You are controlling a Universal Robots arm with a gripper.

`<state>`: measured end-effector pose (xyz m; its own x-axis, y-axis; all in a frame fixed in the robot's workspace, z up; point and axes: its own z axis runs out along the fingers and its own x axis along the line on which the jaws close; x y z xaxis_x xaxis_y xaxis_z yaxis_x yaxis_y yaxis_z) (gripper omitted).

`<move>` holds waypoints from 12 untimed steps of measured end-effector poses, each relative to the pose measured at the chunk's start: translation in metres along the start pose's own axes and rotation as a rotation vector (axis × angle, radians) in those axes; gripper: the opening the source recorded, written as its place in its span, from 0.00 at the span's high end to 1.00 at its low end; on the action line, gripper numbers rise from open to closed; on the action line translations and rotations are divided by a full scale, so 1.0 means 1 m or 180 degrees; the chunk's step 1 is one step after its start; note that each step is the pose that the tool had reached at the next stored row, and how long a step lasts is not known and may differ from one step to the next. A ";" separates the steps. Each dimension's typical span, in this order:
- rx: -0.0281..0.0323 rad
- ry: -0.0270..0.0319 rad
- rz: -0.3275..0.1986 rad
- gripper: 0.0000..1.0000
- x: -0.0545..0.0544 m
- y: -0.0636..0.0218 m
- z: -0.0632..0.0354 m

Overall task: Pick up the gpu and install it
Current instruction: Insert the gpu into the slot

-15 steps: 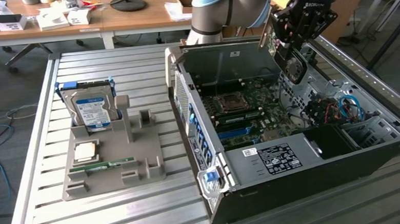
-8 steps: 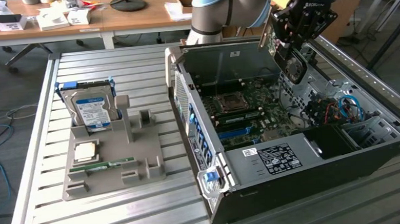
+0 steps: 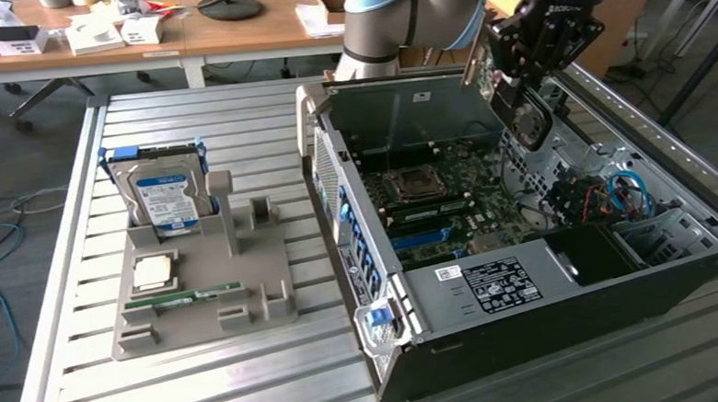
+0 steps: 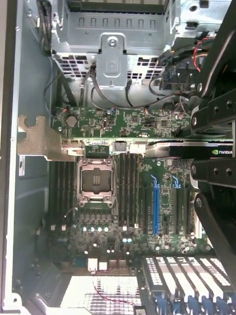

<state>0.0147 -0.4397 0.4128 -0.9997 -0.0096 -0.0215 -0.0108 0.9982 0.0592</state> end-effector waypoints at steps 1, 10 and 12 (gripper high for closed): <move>-0.0001 0.0003 -0.0048 0.74 0.000 0.0000 0.0000; -0.0010 0.0032 -0.0529 0.74 0.000 -0.0001 0.0001; -0.0010 0.0039 -0.0642 0.74 0.000 -0.0001 0.0001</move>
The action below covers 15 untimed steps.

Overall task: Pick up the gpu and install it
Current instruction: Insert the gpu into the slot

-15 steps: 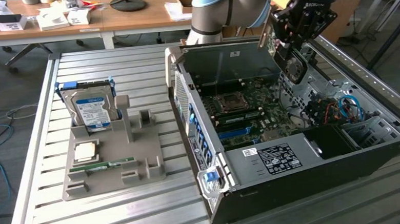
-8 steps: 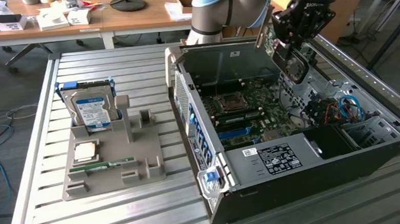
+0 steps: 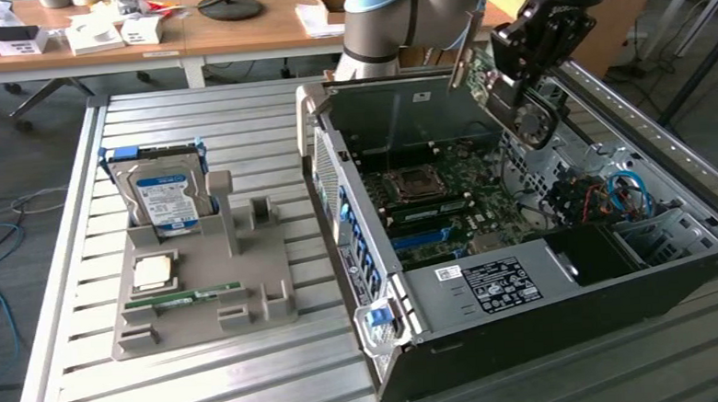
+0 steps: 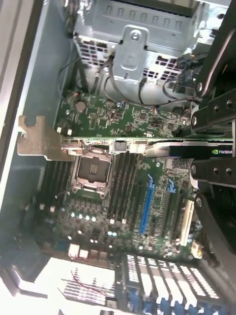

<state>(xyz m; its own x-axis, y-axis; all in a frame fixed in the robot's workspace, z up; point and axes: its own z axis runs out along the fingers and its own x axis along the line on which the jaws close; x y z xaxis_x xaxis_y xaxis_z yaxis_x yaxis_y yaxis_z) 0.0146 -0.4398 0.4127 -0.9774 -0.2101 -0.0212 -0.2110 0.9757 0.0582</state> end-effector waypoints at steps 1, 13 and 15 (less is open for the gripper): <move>0.0000 0.0004 -0.0062 0.74 0.000 0.0000 0.0000; 0.0004 0.0046 -0.0727 0.74 0.000 0.0001 0.0002; 0.0006 0.0054 -0.0833 0.74 0.000 0.0001 0.0002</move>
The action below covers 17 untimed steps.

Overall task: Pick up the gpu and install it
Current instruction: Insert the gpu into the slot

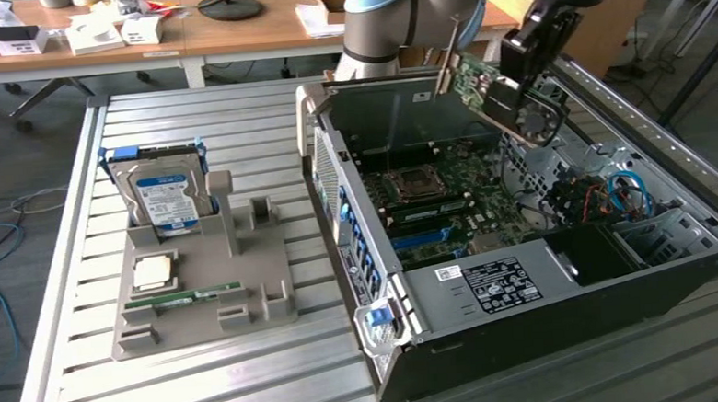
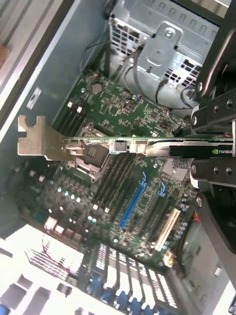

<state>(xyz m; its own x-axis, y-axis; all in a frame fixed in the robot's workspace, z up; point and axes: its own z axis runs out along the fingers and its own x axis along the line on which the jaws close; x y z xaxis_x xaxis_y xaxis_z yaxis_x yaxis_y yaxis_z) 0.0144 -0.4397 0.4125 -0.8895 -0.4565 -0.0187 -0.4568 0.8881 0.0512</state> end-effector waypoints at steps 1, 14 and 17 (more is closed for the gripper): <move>0.0001 0.0004 -0.0053 0.74 0.000 0.0000 0.0000; 0.0012 0.0052 -0.0751 0.74 0.000 0.0002 0.0000; 0.0015 0.0062 -0.0899 0.74 0.000 0.0002 0.0000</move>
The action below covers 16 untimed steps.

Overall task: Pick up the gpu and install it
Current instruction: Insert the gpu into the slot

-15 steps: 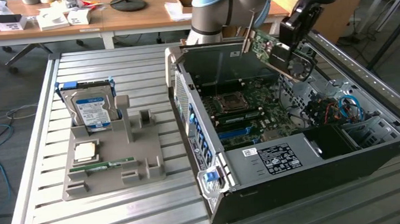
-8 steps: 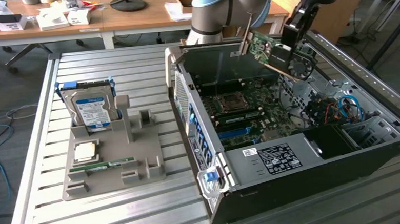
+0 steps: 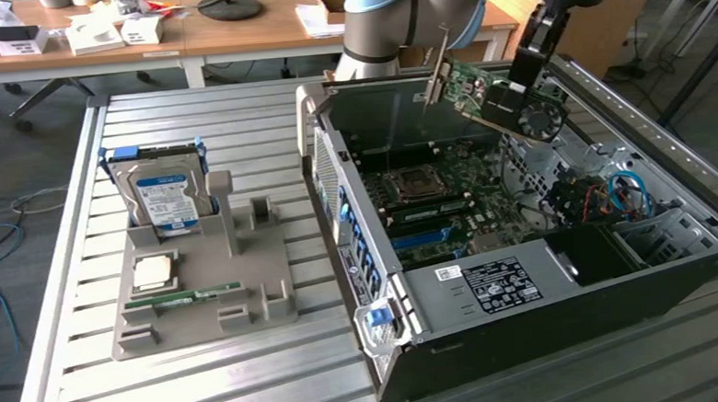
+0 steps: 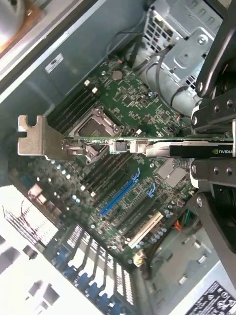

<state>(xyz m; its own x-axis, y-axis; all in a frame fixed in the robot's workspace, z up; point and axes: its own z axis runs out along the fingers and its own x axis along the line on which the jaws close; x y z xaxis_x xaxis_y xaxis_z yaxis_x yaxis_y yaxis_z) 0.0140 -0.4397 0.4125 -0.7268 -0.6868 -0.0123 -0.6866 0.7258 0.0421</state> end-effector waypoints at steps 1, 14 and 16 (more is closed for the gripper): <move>0.0001 0.0004 -0.0048 0.74 0.000 0.0000 0.0000; 0.0015 0.0051 -0.0676 0.74 0.000 0.0002 0.0000; 0.0017 0.0058 -0.0771 0.74 0.000 0.0002 0.0000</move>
<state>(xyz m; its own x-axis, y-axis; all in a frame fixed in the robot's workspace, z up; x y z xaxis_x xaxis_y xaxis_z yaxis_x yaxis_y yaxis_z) 0.0137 -0.4397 0.4125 -0.5404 -0.8414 -0.0033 -0.8410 0.5400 0.0347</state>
